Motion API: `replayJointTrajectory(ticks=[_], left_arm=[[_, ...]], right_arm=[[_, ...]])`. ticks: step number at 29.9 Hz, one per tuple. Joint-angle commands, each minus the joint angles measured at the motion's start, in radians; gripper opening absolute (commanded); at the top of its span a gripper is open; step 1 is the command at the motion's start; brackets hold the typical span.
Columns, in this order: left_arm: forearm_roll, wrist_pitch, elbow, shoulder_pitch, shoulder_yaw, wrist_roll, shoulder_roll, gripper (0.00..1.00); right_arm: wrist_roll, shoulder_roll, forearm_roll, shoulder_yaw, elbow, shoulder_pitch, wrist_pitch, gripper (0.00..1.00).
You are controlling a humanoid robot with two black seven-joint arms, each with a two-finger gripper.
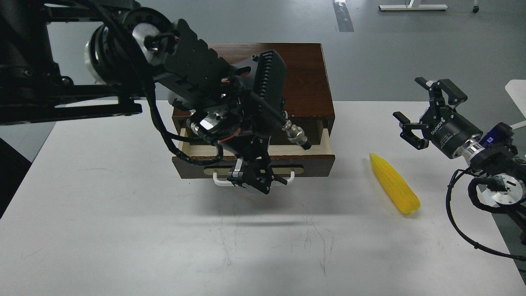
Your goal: Put corn in drawer with both arms
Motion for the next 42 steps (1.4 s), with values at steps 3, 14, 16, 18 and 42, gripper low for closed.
replayJointTrajectory(ticks=[3,14,16,18,42], left_arm=[[-0.266,0.000,0.095,0.033,-0.054,0.000,0.069,0.97],[-1.309,0.000,0.267,0.365,-0.088,0.000,0.260,0.97],[-1.510,0.016,0.269,0.439,-0.111,0.000,0.294,0.98],[-1.610,0.056,0.287,0.490,-0.117,0.000,0.319,0.98],[-1.795,0.027,0.664,1.131,-0.617,0.000,0.231,0.98]], right_arm=[[0.000,-0.019,0.000,0.001,0.003,-0.002,0.000,1.00],[0.000,-0.024,0.000,0.000,0.005,-0.010,0.000,1.00],[0.000,-0.028,0.000,0.000,0.006,-0.018,0.000,1.00],[0.000,-0.033,0.000,0.000,0.006,-0.021,0.000,1.00],[0.008,-0.379,-0.699,-0.035,0.238,0.080,0.000,1.00]])
